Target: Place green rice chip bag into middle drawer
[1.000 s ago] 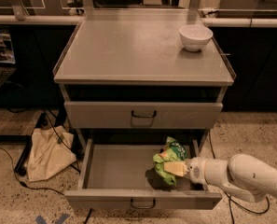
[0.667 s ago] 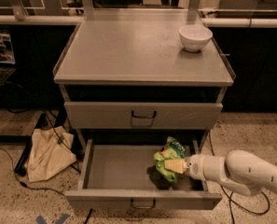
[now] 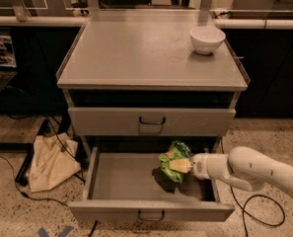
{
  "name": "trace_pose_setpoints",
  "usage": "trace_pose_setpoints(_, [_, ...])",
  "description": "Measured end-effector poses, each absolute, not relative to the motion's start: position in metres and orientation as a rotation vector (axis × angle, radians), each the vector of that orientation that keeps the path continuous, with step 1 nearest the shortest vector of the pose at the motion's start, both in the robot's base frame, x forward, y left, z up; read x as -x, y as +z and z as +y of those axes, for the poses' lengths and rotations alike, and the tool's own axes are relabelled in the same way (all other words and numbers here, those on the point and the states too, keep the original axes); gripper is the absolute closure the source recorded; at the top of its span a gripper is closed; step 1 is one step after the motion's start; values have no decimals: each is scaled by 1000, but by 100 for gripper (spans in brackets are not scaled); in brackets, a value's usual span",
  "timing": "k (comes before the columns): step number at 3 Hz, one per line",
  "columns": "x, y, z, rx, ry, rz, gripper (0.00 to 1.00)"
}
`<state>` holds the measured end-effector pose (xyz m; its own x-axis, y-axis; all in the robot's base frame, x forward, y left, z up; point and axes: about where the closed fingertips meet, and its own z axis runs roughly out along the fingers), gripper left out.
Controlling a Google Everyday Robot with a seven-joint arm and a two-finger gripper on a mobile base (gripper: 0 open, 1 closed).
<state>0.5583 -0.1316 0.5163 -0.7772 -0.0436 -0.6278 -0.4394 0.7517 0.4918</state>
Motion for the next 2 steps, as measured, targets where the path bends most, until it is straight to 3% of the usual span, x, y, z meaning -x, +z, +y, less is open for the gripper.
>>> trace_pose_setpoints(2, [-563,481,-124,344,830,2448,100])
